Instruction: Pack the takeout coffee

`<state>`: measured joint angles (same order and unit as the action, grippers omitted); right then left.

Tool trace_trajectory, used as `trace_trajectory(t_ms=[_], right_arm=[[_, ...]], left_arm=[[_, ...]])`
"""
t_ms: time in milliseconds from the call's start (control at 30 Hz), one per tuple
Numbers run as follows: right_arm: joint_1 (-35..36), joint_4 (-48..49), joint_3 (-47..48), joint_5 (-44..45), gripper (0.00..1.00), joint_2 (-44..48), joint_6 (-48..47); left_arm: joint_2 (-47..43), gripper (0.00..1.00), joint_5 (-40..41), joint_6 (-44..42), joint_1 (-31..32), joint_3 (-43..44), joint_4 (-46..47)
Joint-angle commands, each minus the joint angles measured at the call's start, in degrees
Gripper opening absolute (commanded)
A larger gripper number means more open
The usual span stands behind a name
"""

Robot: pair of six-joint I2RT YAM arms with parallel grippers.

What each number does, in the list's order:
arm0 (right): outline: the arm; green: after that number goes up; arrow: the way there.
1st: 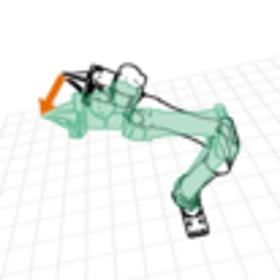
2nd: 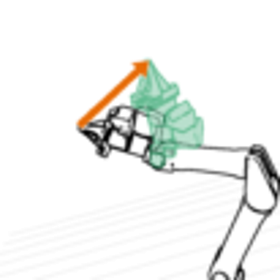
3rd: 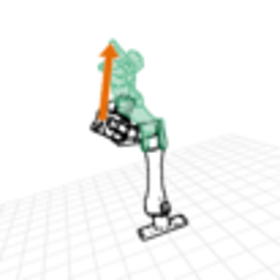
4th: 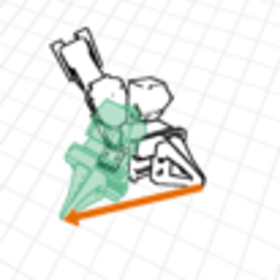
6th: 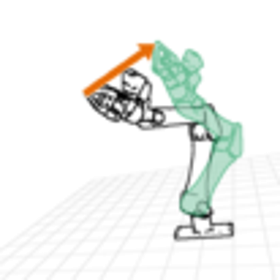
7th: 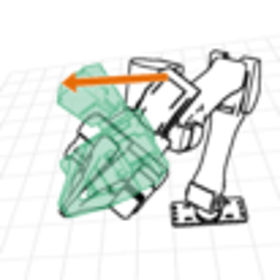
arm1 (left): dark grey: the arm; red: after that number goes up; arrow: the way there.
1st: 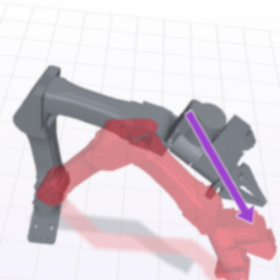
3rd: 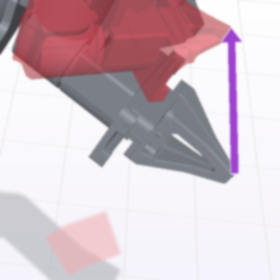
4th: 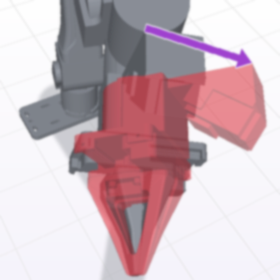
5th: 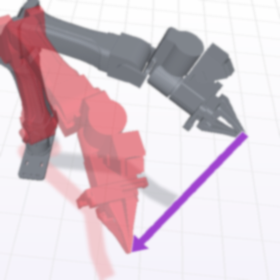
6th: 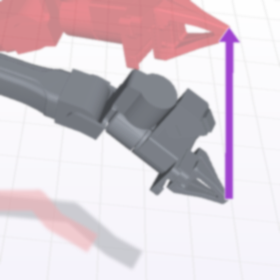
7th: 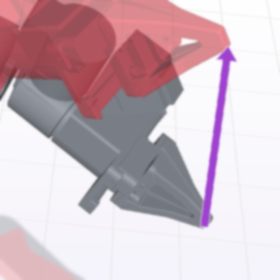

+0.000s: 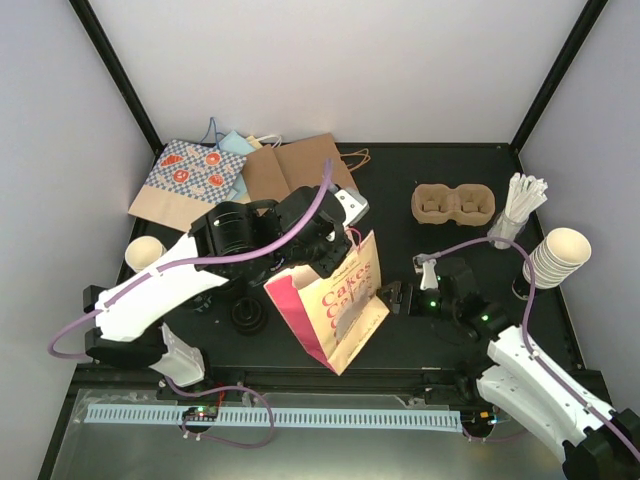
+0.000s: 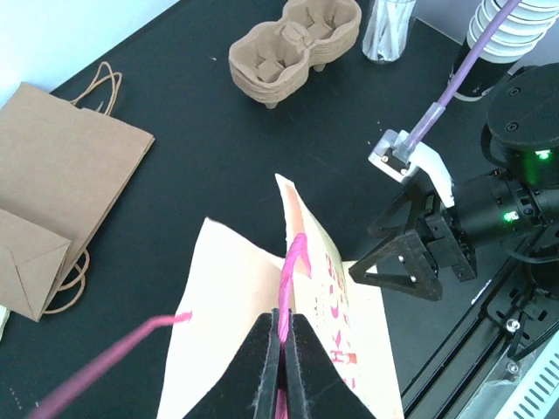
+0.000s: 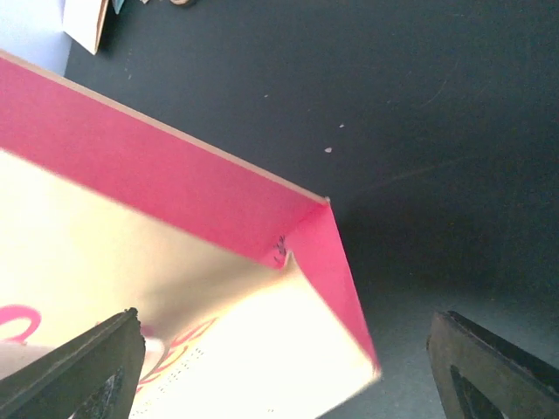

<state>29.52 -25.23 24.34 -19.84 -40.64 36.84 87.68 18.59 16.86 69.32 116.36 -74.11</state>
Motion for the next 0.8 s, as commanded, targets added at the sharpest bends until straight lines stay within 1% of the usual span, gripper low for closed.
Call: trace_trajectory(t_ms=[0,167,300,400,633,767], right_arm=[[-0.2,4.8,-1.3,-2.6,0.9,1.6,2.9],[-0.1,6.6,-3.2,-1.8,0.85,5.1,5.6],[-0.2,8.3,-5.0,-1.5,0.65,6.6,8.3],[-0.2,9.0,-5.8,-1.8,0.56,5.8,9.7],[-0.2,13.0,-7.9,-3.2,0.5,4.1,11.3],[-0.2,14.2,-8.2,-2.8,0.49,3.5,11.9]], left_arm=[[-1.9,0.02,-0.4,-1.5,-1.0,-0.2,0.9],[-2.9,0.01,-1.4,-2.0,-1.3,-0.2,1.6],[-3.5,0.02,-1.5,-2.4,-1.5,-0.1,2.1],[-3.8,0.02,-1.3,-2.6,-1.9,0.0,2.2],[-4.4,0.02,-1.6,-3.3,-2.3,0.3,3.2],[-4.7,0.02,-1.7,-3.5,-2.5,0.8,3.2]])
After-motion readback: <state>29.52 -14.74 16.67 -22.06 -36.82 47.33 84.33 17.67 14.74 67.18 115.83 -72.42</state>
